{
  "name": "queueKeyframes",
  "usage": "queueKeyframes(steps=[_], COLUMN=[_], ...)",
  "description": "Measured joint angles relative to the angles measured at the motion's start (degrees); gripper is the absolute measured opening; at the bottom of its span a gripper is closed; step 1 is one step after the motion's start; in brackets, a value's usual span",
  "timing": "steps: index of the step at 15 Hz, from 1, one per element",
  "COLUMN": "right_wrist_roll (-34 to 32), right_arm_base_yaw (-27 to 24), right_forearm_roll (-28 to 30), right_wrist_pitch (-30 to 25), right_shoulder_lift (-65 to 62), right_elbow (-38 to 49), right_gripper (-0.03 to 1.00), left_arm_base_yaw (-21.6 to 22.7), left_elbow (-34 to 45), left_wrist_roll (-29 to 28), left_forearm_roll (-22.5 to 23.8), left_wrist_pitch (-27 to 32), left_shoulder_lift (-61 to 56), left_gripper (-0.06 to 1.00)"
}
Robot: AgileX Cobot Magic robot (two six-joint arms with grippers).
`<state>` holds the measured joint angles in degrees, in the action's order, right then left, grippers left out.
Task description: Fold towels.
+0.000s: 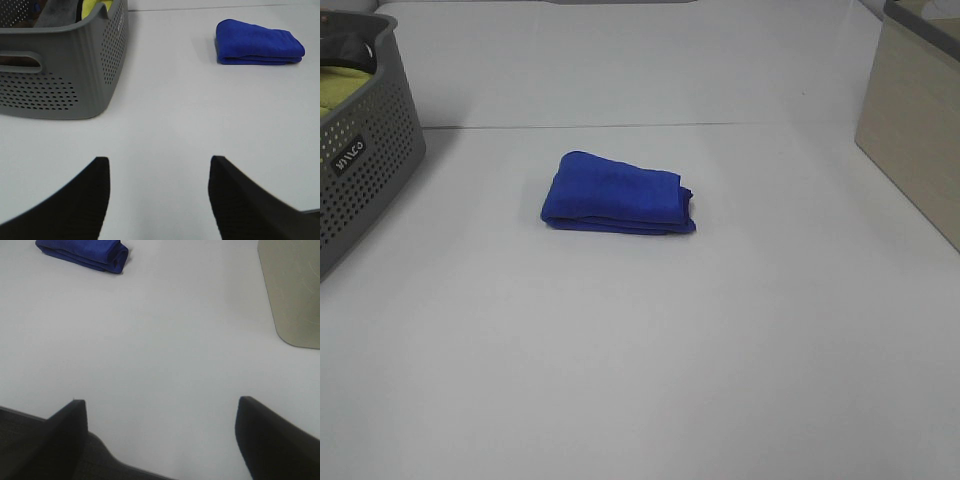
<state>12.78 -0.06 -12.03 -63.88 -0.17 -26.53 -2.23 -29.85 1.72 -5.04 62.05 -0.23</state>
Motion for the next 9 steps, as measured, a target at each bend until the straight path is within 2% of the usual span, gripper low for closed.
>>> queueKeyframes(steps=[9], right_wrist_roll=[0.0], right_arm_base_yaw=[0.0], right_forearm_roll=[-0.6], right_wrist_pitch=[0.0], right_shoulder_lift=[0.0], right_elbow=[0.0], right_gripper=[0.79], left_arm_base_yaw=[0.0], left_elbow=[0.0], left_wrist_roll=[0.0], left_forearm_roll=[0.0], left_wrist_pitch=[0.0], left_shoulder_lift=[-0.1], left_gripper=[0.57])
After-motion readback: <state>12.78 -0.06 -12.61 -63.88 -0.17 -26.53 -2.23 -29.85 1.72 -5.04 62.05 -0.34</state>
